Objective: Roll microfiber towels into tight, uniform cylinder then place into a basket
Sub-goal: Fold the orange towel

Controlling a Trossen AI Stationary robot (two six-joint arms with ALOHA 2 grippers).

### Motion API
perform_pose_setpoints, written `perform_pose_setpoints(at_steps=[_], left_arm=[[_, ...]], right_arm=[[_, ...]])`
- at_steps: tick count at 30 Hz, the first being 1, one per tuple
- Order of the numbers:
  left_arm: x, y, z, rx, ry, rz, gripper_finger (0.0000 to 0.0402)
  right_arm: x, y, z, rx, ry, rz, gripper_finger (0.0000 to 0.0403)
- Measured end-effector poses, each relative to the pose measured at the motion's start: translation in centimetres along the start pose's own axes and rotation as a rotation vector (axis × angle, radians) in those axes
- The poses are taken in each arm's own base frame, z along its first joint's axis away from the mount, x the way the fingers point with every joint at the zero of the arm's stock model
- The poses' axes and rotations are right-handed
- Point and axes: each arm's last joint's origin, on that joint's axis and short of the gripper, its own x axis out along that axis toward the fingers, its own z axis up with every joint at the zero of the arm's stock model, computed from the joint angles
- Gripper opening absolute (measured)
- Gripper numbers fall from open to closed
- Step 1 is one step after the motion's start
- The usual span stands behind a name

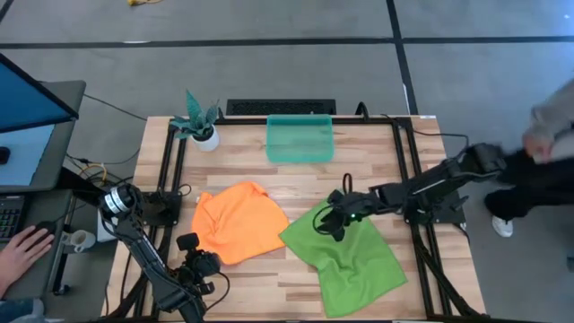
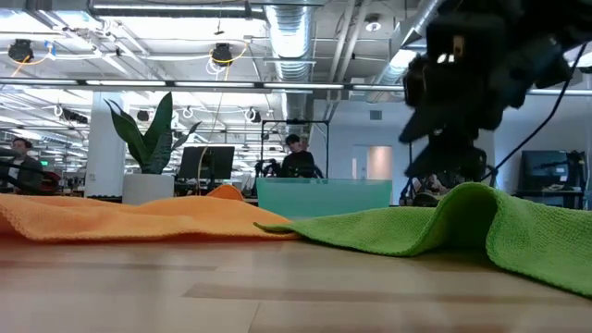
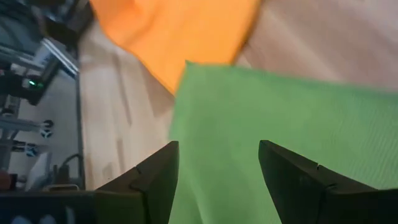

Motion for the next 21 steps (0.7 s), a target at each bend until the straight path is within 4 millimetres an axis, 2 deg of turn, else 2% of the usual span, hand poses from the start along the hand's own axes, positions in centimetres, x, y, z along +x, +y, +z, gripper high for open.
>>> perform_pose_setpoints(at_steps=[9,16,21], left_arm=[[0.0,0.0,0.0,0.000,0.000,0.000,0.0000],[0.0,0.0,0.0,0.000,-0.001,-0.001,0.0000],[0.0,0.0,0.0,0.000,-0.001,-0.001,0.0000]], right_arm=[[1.9,-2.5,-0.2,0.136,0.132,-0.053,0.0244],[1.9,-4.4,0.2,0.234,0.167,-0.152,0.0243],[1.3,-5.8,1.3,0.229,0.136,-0.207,0.0243]])
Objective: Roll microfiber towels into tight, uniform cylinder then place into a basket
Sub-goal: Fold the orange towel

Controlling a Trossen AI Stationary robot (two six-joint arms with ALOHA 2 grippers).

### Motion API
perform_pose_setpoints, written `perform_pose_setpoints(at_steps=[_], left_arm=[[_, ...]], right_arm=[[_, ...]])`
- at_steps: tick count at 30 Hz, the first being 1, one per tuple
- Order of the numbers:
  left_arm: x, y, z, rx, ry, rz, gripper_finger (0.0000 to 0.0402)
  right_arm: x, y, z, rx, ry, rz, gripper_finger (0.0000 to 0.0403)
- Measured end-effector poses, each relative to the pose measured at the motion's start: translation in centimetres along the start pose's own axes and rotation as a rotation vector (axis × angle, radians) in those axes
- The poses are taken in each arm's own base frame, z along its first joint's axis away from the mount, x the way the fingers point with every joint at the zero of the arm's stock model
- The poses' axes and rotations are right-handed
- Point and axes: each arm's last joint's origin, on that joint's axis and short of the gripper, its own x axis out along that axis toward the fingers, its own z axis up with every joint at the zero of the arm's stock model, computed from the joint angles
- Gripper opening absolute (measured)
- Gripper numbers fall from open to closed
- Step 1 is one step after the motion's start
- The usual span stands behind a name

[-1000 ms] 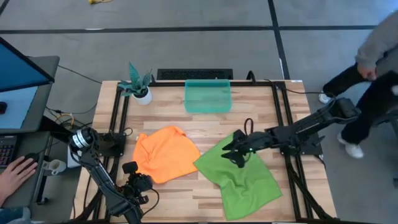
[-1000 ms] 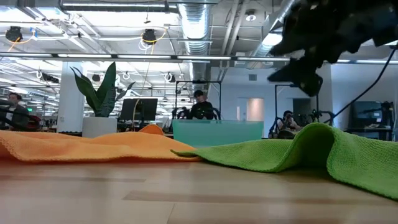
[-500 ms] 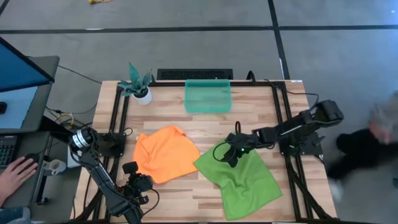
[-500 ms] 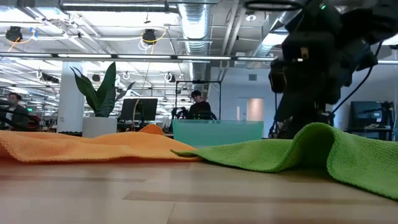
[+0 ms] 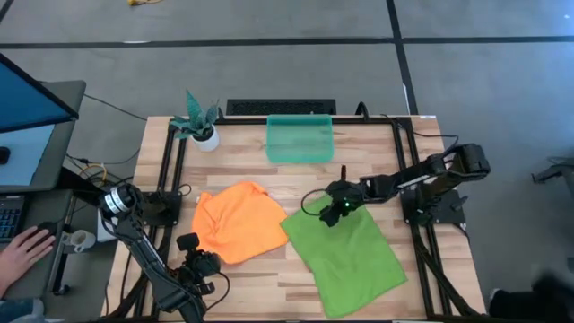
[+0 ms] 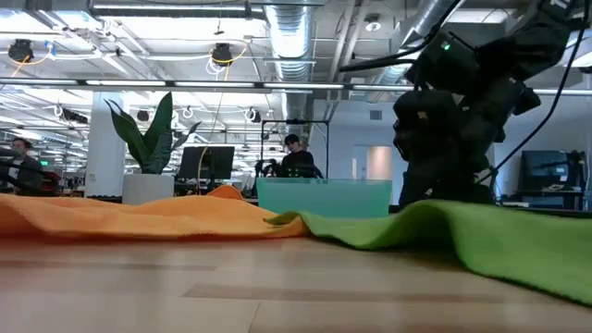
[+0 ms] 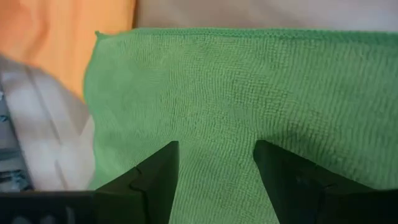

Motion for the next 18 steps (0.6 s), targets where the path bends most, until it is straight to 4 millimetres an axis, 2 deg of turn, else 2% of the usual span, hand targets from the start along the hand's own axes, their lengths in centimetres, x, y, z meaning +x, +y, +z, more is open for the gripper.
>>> perform_pose_setpoints(at_steps=[9,18], left_arm=[[0.0,0.0,0.0,-0.004,0.011,0.003,0.0000],[0.0,0.1,-0.1,-0.004,0.035,0.001,0.0000]], right_arm=[[-2.3,-2.3,1.6,0.041,-0.049,-0.122,0.0243],[-5.6,-4.7,1.7,0.178,-0.054,-0.327,0.0244]])
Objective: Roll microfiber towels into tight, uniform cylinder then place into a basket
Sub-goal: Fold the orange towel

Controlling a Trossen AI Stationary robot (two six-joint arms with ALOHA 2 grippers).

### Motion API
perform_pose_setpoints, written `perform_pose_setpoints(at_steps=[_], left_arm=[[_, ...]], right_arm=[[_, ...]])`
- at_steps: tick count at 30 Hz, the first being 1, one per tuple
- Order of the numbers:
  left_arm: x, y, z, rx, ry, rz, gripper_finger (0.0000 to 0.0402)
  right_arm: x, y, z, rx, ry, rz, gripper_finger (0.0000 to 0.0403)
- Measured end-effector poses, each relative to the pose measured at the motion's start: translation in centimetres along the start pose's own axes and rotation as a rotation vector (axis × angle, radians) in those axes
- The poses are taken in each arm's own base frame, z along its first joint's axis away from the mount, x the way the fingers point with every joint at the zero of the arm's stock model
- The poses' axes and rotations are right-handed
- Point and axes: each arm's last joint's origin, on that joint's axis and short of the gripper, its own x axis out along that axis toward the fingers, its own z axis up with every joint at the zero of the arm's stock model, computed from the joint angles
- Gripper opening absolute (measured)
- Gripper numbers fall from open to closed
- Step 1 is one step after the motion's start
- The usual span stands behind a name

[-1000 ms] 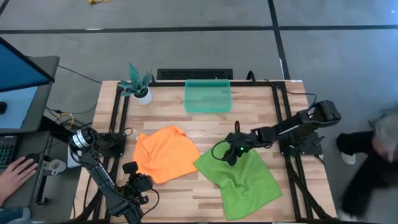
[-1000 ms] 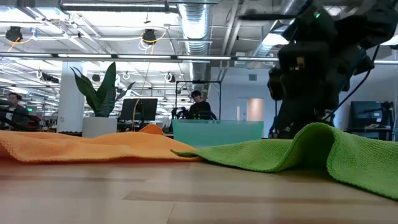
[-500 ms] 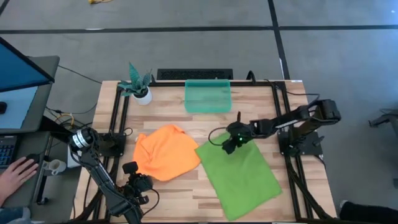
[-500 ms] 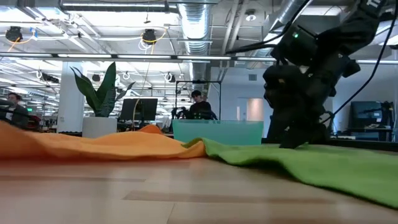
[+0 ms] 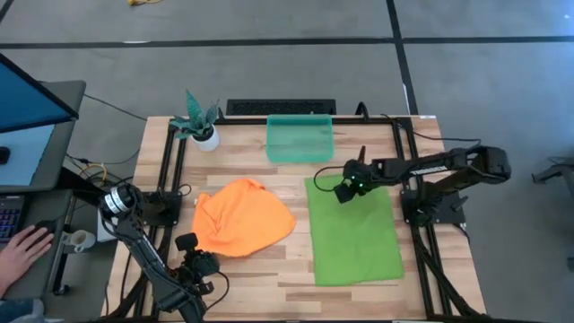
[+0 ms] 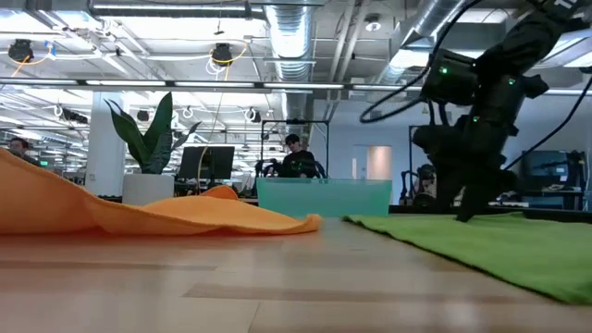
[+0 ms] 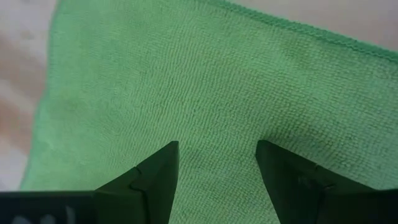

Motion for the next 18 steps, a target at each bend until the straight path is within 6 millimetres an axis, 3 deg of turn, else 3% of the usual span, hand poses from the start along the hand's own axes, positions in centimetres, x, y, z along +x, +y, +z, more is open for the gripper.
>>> perform_pose_setpoints(at_steps=[5,11,15,18], left_arm=[[0.0,0.0,0.0,0.000,0.000,0.000,0.0000],[0.0,0.0,0.0,0.001,0.000,0.001,0.0000],[0.0,0.0,0.0,0.001,0.000,0.001,0.0000],[0.0,0.0,0.0,0.001,0.000,0.001,0.0000]], right_arm=[[-0.6,-1.0,0.1,0.000,0.013,-0.058,0.0244],[-2.0,-0.3,-0.1,-0.055,-0.046,0.022,0.0244],[-3.5,1.4,-0.6,-0.164,-0.145,0.156,0.0244],[-4.9,3.9,-1.7,-0.327,-0.251,0.336,0.0244]])
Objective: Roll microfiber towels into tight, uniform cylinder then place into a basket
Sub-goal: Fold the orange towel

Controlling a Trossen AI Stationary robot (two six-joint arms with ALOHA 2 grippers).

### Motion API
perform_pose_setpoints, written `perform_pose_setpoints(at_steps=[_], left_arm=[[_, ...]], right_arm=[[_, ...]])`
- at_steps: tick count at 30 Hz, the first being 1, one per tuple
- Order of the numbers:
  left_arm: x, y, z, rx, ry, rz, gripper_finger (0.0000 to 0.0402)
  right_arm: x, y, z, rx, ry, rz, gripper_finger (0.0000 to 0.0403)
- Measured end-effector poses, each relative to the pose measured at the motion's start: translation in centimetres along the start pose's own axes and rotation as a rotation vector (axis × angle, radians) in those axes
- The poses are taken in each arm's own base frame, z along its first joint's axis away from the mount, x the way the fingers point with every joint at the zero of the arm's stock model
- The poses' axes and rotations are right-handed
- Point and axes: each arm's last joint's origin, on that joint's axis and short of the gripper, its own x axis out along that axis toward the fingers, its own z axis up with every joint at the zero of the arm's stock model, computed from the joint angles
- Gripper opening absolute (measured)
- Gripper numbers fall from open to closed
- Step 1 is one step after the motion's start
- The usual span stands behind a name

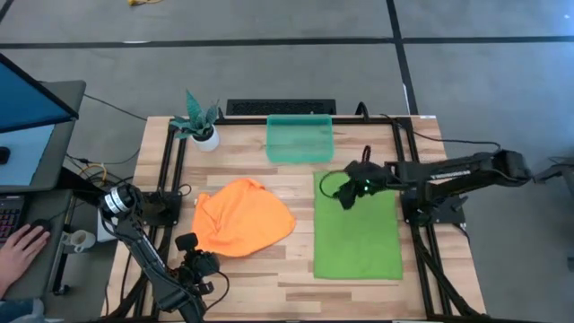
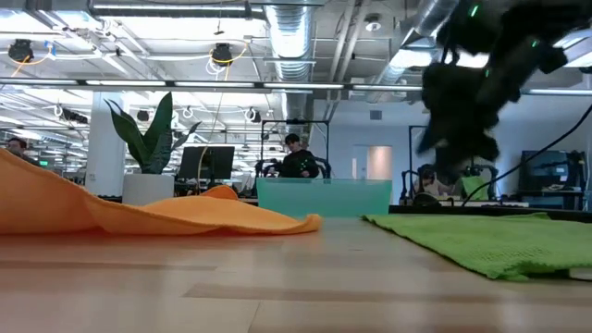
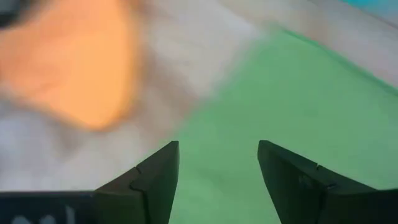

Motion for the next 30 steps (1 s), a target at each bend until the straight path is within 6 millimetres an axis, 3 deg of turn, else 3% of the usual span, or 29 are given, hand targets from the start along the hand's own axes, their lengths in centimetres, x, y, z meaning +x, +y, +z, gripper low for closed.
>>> perform_pose_setpoints(at_steps=[4,7,11,16,22,30], left_arm=[[0.0,0.0,0.0,0.000,-0.003,0.001,0.0000],[0.0,0.0,0.0,0.000,-0.006,0.001,0.0000],[0.0,0.0,0.0,0.000,-0.002,0.001,0.0000],[0.0,0.0,0.0,0.000,-0.002,0.001,0.0000],[0.0,0.0,0.0,0.000,-0.002,0.001,0.0000],[0.0,0.0,0.0,0.000,-0.002,0.000,0.0000]], right_arm=[[-0.6,4.2,-0.5,-0.264,-0.212,0.153,0.0244],[-0.6,6.3,-1.4,-0.492,-0.346,0.156,0.0244],[0.2,8.2,-2.7,-0.781,-0.453,0.116,0.0244],[2.0,9.4,-3.8,-1.003,-0.505,0.113,0.0244],[5.3,10.8,-3.5,-1.080,-0.450,0.059,0.0244],[9.4,12.9,-3.6,-1.240,-0.245,-0.016,0.0244]])
